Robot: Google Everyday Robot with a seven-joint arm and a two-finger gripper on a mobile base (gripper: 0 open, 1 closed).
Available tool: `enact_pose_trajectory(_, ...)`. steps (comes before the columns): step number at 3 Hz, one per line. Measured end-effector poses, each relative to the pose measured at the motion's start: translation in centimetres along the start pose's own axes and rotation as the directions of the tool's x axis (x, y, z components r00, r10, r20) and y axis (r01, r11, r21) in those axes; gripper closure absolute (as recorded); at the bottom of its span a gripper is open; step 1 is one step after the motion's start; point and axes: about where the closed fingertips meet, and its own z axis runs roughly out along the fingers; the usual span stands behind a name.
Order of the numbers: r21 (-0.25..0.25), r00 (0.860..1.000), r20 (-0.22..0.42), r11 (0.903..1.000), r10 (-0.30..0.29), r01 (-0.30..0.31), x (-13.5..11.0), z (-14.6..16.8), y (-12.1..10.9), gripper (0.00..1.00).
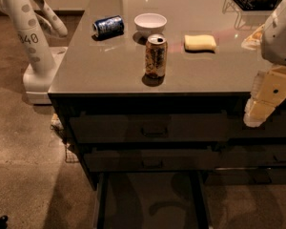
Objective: Place orange can into bottom drawer
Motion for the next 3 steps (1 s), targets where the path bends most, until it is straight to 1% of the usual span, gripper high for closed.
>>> enact_pose_trajectory(1, 0.000, 1.000, 0.000, 1.0000, 0.000, 0.000, 0.0, 0.0, 0.0, 0.00)
enact_pose_trajectory(2, 0.004, 1.000, 0.006, 0.9998, 0.019, -0.019, 0.0, 0.5, -0.6, 0.00)
enact_pose_trajectory(3, 0.022, 0.995, 0.076, 0.9974, 0.066, -0.068, -0.9, 3.2, -4.3, 0.00)
